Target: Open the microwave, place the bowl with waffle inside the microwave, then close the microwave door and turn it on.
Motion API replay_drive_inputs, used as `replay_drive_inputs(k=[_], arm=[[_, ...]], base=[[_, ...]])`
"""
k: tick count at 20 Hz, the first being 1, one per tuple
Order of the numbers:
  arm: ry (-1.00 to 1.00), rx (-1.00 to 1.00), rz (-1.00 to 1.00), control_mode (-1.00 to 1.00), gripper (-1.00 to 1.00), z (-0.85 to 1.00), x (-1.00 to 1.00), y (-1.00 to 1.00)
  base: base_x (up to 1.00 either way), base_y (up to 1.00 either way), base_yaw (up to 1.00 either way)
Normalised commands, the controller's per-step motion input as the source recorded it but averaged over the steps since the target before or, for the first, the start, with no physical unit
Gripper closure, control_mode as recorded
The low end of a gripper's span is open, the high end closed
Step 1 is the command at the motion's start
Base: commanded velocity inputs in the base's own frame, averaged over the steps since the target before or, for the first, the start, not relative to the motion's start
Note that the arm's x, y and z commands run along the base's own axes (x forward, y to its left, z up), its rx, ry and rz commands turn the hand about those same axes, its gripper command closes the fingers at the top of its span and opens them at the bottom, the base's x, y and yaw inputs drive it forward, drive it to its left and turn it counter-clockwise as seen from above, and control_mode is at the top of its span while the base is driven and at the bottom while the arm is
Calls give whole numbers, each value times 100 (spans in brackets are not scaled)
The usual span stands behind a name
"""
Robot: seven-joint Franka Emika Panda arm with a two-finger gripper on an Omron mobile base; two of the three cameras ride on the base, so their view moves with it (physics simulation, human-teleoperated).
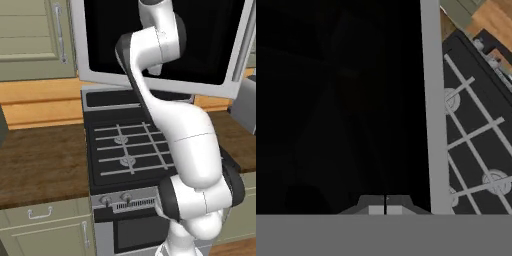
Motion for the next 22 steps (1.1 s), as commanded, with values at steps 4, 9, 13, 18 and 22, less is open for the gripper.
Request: replay_drive_inputs(k=[4, 9, 13, 18, 22], arm=[[-14, 12, 23, -100, 100, -25, 100, -19], [-13, 8, 22, -100, 100, -31, 100, -13], [-9, 8, 22, -100, 100, -33, 100, -18], [-3, 7, 21, -100, 100, -34, 100, -23], [0, 5, 18, -100, 100, -32, 100, -20]], base=[[0, 0, 0], [0, 0, 0], [0, 0, 0], [0, 0, 0], [0, 0, 0]])
